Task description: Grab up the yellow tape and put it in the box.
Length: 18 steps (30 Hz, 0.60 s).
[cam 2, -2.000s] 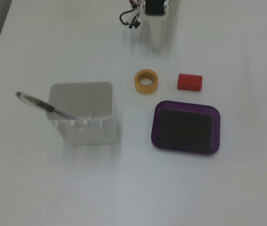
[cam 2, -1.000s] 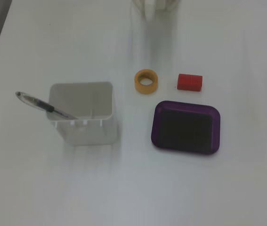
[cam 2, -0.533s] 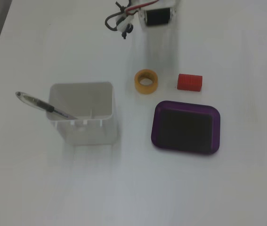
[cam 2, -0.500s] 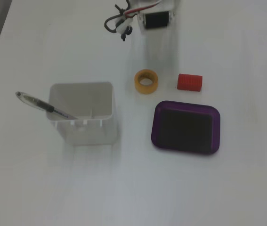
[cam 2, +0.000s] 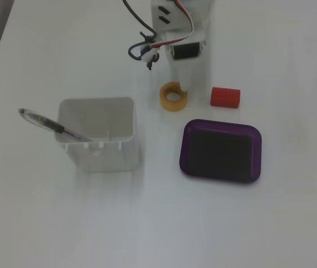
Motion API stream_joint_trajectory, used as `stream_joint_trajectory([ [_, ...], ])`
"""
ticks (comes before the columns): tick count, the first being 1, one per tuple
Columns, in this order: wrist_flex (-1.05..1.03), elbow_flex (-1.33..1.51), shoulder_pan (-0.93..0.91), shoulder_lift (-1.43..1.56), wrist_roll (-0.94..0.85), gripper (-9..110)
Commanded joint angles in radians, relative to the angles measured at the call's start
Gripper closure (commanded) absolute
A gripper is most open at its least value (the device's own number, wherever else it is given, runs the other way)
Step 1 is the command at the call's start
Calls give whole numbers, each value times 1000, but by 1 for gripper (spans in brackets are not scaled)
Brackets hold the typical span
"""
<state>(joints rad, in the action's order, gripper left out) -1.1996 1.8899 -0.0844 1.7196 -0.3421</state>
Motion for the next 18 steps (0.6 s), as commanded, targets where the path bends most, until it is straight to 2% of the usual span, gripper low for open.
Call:
stream_joint_trajectory([
  [1, 43, 31, -3, 12, -6, 83],
  [10, 107, 55, -115, 0, -37, 83],
  [18, 121, 87, -107, 0, -37, 83],
])
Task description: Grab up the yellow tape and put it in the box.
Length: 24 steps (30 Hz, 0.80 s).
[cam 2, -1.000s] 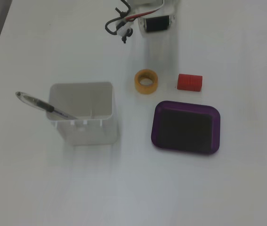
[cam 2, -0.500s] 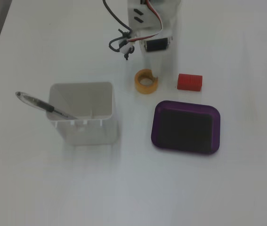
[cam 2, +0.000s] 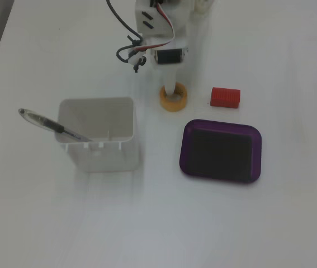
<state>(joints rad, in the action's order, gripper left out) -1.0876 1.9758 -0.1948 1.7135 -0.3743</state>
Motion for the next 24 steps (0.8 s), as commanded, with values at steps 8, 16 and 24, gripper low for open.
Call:
stream_joint_trajectory([
  [8, 44, 61, 8, 6, -3, 84],
  [16, 43, 60, 11, 18, 6, 102],
  [24, -86, -21, 94, 161, 25, 102],
])
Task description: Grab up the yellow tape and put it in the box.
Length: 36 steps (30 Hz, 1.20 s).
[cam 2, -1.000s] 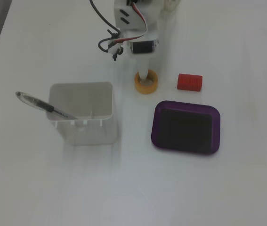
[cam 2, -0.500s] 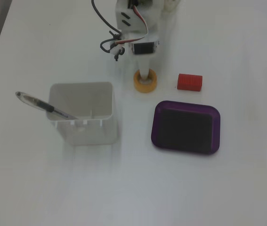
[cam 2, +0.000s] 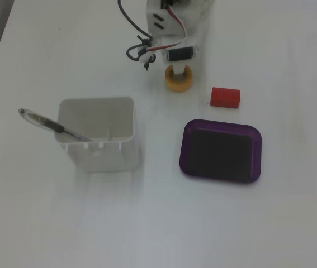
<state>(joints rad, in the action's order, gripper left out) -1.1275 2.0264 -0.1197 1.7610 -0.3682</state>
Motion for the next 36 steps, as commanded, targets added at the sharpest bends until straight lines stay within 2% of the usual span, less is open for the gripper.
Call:
stream_joint_trajectory([
  [1, -71, -91, 34, 158, 37, 102],
  [8, -167, -250, 221, 417, 106, 102],
  [12, -153, -279, 318, 400, 95, 102],
  [18, -44, -402, 350, 149, 95, 102],
  [27, -48, -873, 341, -387, 103, 102],
  [36, -48, -1055, 225, -666, 104, 102],
])
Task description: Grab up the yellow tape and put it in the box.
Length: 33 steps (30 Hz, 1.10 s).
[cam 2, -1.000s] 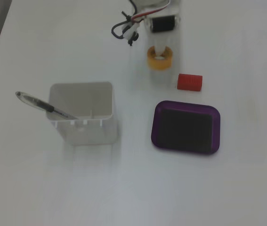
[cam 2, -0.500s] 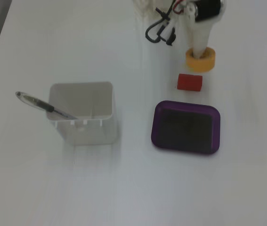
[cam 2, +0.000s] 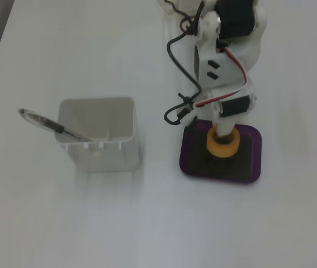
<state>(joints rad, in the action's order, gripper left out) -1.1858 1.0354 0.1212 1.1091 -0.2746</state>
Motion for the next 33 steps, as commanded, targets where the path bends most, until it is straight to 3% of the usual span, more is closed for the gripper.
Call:
stream_joint_trajectory([
  [1, 11, -63, -21, -28, 11, 102],
  [9, -49, -66, -6, -48, 2, 102],
  [20, -144, -92, -8, -20, 12, 92],
  [28, -431, -416, -18, 210, 14, 92],
  [33, -506, -419, -20, 388, 60, 92],
])
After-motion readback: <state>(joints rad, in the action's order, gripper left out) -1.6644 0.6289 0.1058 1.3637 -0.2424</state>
